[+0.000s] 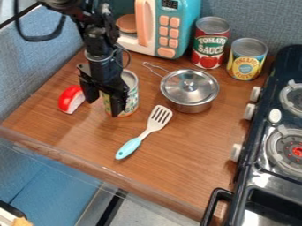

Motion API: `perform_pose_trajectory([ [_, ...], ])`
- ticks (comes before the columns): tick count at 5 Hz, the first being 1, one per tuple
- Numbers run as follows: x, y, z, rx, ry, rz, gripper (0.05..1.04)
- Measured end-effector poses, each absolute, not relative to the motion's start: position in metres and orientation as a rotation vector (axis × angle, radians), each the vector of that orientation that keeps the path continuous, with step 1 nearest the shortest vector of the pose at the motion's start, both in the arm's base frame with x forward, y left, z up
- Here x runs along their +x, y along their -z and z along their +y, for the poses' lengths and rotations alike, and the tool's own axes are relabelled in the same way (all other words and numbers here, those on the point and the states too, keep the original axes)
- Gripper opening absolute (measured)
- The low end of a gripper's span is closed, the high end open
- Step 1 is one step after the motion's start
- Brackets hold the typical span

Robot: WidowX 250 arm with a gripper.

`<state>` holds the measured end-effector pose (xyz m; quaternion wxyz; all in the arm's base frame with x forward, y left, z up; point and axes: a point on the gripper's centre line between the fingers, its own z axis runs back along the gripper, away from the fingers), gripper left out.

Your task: Push the can to the left side of the silver pot

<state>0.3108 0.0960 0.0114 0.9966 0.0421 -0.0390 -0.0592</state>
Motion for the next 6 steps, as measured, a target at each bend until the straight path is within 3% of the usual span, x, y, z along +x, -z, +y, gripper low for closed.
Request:
perform_pose_trajectory([
  [2, 0.332, -0.009, 0.121, 0.086, 0.014, -0.063, 1.001],
  [3, 0.327, -0.008, 0.121, 0.07, 0.003, -0.036, 1.001],
  [4, 0.31, -0.025, 0.11, 0.041, 0.004, -0.035, 1.001],
  [6, 0.299, -0.067, 0.091, 0.019, 0.058, -0.122, 1.001],
])
